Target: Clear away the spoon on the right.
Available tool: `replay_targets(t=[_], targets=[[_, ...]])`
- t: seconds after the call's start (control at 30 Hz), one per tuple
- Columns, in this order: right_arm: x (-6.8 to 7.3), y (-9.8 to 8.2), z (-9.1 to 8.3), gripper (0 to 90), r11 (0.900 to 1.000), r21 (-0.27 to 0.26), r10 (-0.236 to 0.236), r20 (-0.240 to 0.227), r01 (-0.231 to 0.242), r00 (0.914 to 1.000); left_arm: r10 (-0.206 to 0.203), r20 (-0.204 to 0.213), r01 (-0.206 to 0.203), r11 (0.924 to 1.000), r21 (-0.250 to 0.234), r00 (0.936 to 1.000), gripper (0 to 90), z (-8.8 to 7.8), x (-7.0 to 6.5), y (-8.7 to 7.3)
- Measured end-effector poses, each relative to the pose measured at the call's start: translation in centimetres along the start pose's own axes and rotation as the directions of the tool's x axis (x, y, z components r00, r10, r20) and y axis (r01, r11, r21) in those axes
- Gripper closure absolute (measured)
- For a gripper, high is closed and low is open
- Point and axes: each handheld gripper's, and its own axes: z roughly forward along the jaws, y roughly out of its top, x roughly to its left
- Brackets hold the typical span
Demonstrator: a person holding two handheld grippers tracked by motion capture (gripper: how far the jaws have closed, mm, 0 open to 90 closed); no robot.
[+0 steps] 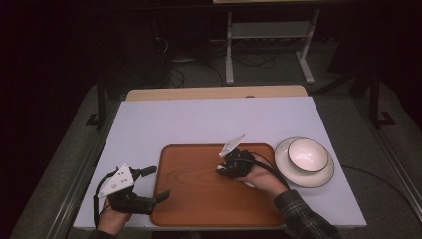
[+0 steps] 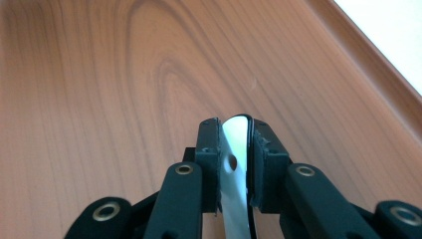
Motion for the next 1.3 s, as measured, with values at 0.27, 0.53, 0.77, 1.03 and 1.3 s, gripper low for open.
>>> replay_targets(t=[0.27, 0.53, 0.77, 1.03, 1.3], targets=[[0.1, -0.1, 0.3, 70.4, 1.0, 0.018, -0.015, 0.003, 0.015, 0.9999, 0.001, -0.001, -0.001, 1.0, 0.0, 1.0, 12.8, 0.0, 0.0, 0.0], [0.2, -0.2, 0.3, 61.2, 1.0, 0.016, -0.019, 0.019, 0.019, 0.9996, 0.001, -0.002, -0.001, 1.0, 0.001, 1.0, 12.7, 0.0, 0.0, 0.0], [-0.1, -0.3, -0.1, 30.9, 0.999, -0.03, 0.037, -0.021, -0.037, 0.9991, 0.001, -0.002, -0.001, 1.0, 0.002, 1.0, 12.8, 0.0, 0.0, 0.0], [-0.3, -0.6, -1.4, 17.4, 0.993, -0.098, 0.062, -0.026, -0.064, 0.9977, 0.002, -0.004, -0.002, 1.0, 0.001, 1.0, 12.8, -0.1, 0.0, 0.0], [-0.3, -1.1, -4.3, 14.7, 0.982, -0.173, 0.074, 0.0, -0.073, 0.9972, 0.001, -0.005, -0.001, 1.0, 0.0, 1.0, 12.8, -0.1, 0.0, 0.0]])
